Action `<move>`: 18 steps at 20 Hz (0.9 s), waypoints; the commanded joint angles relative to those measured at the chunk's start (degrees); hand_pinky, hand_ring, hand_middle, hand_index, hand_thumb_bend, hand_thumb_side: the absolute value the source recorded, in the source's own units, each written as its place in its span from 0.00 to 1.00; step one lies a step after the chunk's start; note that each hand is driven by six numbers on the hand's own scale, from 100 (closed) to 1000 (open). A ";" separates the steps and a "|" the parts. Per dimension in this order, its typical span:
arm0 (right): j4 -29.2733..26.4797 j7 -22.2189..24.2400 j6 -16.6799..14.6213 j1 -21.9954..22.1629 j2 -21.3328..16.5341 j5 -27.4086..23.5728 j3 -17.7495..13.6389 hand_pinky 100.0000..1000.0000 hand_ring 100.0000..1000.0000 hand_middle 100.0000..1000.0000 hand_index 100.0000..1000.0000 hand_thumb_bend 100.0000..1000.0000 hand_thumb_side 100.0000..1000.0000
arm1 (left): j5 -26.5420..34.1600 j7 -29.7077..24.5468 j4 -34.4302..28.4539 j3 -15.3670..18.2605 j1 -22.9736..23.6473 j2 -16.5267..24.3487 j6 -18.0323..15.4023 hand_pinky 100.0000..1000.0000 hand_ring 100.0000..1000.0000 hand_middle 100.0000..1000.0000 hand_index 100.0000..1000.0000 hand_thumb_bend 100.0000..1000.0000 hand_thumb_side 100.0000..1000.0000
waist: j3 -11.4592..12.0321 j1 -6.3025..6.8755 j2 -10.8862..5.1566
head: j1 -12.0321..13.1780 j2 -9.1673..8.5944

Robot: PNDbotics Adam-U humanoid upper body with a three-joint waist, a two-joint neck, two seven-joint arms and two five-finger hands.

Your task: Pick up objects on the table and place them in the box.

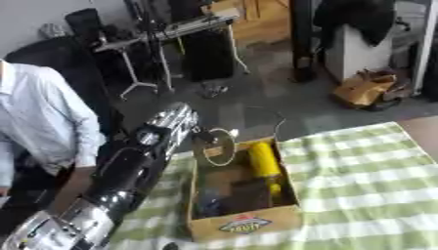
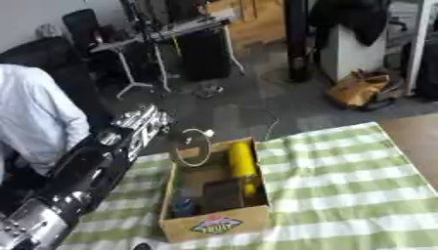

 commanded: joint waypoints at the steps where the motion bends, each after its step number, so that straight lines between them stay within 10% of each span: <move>1: -0.89 0.08 -0.33 -0.49 -1.37 -0.41 0.03 0.73 0.99 0.87 0.86 0.00 1.00 | -2.26 -5.56 0.29 0.58 -0.68 0.75 5.03 0.26 0.15 0.02 0.32 0.00 0.89 | -0.13 -0.67 -0.60 | 0.49 -0.62; 5: -0.89 0.01 -0.49 -0.45 -1.28 -0.33 -0.02 0.73 0.99 0.87 0.86 0.00 1.00 | -1.86 -5.56 -0.25 1.08 -0.76 0.24 4.29 0.47 0.39 0.28 0.59 0.23 1.00 | -0.36 -0.83 -0.51 | 0.50 -0.66; 6: -0.89 -0.02 -0.50 -0.45 -1.29 -0.33 -0.03 0.73 0.99 0.87 0.86 0.00 1.00 | -1.18 -5.56 -0.57 1.15 -0.80 0.19 4.15 0.65 0.63 0.50 0.76 0.36 1.00 | -0.40 -0.84 -0.51 | 0.51 -0.64; 10: -0.89 0.01 -0.43 -0.48 -1.30 -0.44 -0.01 0.73 0.99 0.87 0.86 0.00 1.00 | 4.58 -5.56 -2.51 1.48 -1.10 0.02 4.83 0.80 0.89 0.84 1.00 0.38 1.00 | -0.50 -0.77 -0.59 | 0.63 -0.58; 18: -0.89 0.12 -0.33 -0.55 -1.06 -0.35 0.10 0.72 0.99 0.87 0.86 0.00 1.00 | 10.47 -4.92 -5.68 0.46 -0.85 0.26 7.55 1.00 1.00 1.00 1.00 0.33 1.00 | -0.93 -0.73 -0.42 | 0.70 -0.67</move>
